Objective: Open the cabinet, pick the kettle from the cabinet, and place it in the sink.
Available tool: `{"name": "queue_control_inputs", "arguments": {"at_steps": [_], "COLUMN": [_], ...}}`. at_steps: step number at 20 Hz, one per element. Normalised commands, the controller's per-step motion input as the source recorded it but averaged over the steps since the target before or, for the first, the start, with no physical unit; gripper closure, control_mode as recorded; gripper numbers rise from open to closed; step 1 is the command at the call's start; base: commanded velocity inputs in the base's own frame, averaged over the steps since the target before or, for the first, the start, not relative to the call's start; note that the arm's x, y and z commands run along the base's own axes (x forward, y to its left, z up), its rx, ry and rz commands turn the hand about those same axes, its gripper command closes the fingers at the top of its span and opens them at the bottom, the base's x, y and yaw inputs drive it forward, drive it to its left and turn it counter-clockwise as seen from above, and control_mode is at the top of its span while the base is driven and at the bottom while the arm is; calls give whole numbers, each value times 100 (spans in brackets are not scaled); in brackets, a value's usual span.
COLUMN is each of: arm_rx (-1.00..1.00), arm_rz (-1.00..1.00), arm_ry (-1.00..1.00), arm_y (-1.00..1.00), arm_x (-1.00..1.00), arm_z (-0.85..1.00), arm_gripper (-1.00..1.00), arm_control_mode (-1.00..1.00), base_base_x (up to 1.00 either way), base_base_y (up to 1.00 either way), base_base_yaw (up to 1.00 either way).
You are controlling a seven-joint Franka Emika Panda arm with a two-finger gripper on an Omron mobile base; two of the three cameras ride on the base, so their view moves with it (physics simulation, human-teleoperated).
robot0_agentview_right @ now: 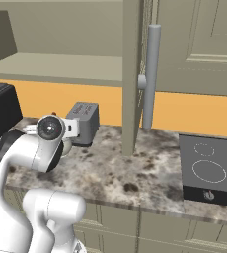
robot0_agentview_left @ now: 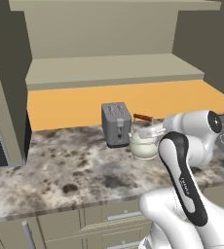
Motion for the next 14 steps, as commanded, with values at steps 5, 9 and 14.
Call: {"name": "queue_control_inputs", "arguments": {"at_steps": [5, 9, 14], "arm_rx": [0, 0, 0], "arm_rz": [0, 0, 0], "arm_ry": [0, 0, 0], "arm_y": [0, 0, 0], "arm_x": [0, 0, 0], "arm_z": [0, 0, 0], "arm_gripper": [100, 100, 100], "arm_control_mode": [100, 100, 100], "base_base_x": [0, 0, 0], "base_base_y": [0, 0, 0], "base_base_yaw": [0, 0, 0]}}
